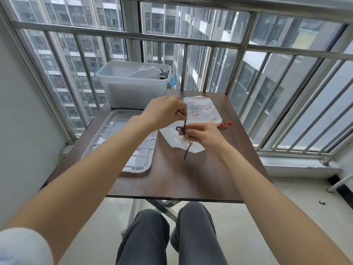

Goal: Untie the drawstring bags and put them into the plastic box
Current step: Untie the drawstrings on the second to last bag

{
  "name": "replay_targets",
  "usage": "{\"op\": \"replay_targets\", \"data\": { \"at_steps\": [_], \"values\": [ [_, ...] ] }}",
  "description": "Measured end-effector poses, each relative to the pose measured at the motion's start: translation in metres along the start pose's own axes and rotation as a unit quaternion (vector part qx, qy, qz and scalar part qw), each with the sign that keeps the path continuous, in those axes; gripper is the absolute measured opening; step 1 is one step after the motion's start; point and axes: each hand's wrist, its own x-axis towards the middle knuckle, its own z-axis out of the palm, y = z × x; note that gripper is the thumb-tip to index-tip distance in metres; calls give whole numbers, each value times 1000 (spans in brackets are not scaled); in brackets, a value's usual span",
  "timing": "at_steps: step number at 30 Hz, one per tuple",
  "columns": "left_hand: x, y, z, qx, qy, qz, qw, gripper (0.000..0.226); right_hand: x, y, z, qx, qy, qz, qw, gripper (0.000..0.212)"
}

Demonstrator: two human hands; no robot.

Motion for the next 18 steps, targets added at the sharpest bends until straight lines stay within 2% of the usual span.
{"op": "replay_targets", "data": {
  "at_steps": [2,6,11,14,16,18],
  "values": [
    [8,-2,-1,5,-5,16,1000,11,-1,0,0,6,-14,9,1000,17],
    [28,-4,7,-7,-33,39,999,13,-1,0,3,-57,-10,21,998,11],
    [44,-2,33,5,-56,-15,998,19,1,-3,2,-24,28,40,999,7],
    [44,0,47,-11,16,-39,999,26,2,-6,-3,-16,47,61,997,9],
    [38,7,48,-101,82,-46,990,32,4,-8,-7,6,77,65,995,13],
    [26,14,46,-167,95,-40,981,31,6,-9,-10,24,101,60,993,21]
  ]
}}
